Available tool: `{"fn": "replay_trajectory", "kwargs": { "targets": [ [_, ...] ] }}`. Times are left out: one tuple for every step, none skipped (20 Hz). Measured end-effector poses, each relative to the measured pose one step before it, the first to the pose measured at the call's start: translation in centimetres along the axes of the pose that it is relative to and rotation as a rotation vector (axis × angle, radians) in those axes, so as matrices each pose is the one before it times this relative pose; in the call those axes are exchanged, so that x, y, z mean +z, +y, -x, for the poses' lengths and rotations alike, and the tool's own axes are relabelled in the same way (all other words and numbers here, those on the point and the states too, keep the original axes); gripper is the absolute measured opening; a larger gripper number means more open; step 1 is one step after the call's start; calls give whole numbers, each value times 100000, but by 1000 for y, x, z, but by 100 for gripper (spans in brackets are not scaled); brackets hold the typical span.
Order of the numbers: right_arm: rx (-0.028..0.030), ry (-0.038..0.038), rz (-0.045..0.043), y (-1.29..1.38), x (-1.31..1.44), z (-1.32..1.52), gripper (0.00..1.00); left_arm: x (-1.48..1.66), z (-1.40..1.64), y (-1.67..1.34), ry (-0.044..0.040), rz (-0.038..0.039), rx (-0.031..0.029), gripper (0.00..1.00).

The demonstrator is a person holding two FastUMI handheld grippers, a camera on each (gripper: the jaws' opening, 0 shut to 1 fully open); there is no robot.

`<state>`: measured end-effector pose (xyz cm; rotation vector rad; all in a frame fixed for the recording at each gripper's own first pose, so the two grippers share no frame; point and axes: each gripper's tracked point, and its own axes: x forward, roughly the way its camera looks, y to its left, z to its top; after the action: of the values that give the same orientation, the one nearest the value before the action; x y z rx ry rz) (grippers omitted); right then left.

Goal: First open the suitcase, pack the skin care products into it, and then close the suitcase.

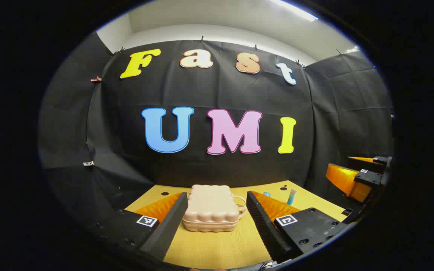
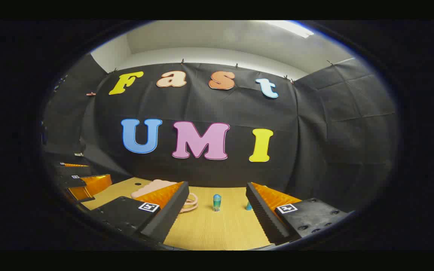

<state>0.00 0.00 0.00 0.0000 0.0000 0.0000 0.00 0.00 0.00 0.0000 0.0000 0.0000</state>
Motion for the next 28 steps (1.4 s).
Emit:
{"fn": "replay_trajectory", "kwargs": {
  "targets": [
    [18,288,-24,23,-26,18,96,89,6,85,-341,-882,-2,98],
    [107,274,57,39,-102,35,96,35,92,-165,-219,-530,-263,98],
    [-18,223,147,1,-109,97,96,-81,79,-118,-156,-135,-386,98],
    [36,386,82,47,-166,88,96,53,61,-108,71,108,-336,98],
    [60,419,-103,15,-130,44,96,-69,41,-18,61,121,-292,98],
    [63,388,-160,15,-72,18,96,47,98,-31,102,99,1,98],
    [53,486,6,20,-116,72,96,-153,-10,64,159,157,30,98],
    [42,223,121,-55,-45,85,94,47,-10,51,194,206,44,98],
    [-64,128,214,-123,-15,32,95,-253,-63,-53,296,86,119,98],
    [-99,308,120,-57,-83,72,96,-28,-46,192,105,-358,1412,98],
    [-58,465,-132,-160,-165,-32,94,10,-42,417,-39,-584,1628,98],
    [137,471,-36,-61,-64,-70,94,52,-171,14,-10,-467,488,98],
    [-211,376,214,-182,-102,-52,96,-321,-231,-416,234,-103,-212,98],
    [-213,395,203,-233,-86,-29,94,-63,-222,-243,384,376,-426,98],
    [-118,257,125,-171,-102,-133,94,-116,-353,-276,480,747,-770,98],
    [-212,438,103,-277,-165,-277,95,52,-405,-420,351,816,-890,98],
    [-49,693,67,-160,-81,-382,95,-195,-445,-397,612,683,-1125,98],
    [65,756,224,-166,-67,-440,96,-76,-697,-671,1253,694,-1637,98],
    [-51,364,340,-308,-139,-386,96,-241,-796,-564,973,774,-1549,98],
    [-265,-153,309,-369,126,-638,96,-88,-955,-619,1221,560,-1897,98],
    [-205,263,126,-389,118,-796,96,-203,-1099,-512,1167,14,-1392,98],
    [77,455,-40,-317,-52,-853,96,-153,-1244,-551,716,-429,-1002,98],
    [46,382,-27,-330,-148,-912,96,-117,-1421,-539,891,-495,-1176,98],
    [106,382,159,-371,-42,-948,96,-173,-1678,-650,1240,-172,-1383,98],
    [362,454,323,-384,-113,-1080,96,-318,-1694,-562,1510,35,-1115,98],
    [514,672,414,-387,-153,-1042,96,-218,-1895,-520,1775,359,-958,98],
    [702,575,436,-443,-251,-1208,96,-309,-1874,-473,1963,855,-690,98],
    [470,579,421,-476,-176,-1160,96,-324,-1984,-440,2824,1004,-378,98]
  ]
}}
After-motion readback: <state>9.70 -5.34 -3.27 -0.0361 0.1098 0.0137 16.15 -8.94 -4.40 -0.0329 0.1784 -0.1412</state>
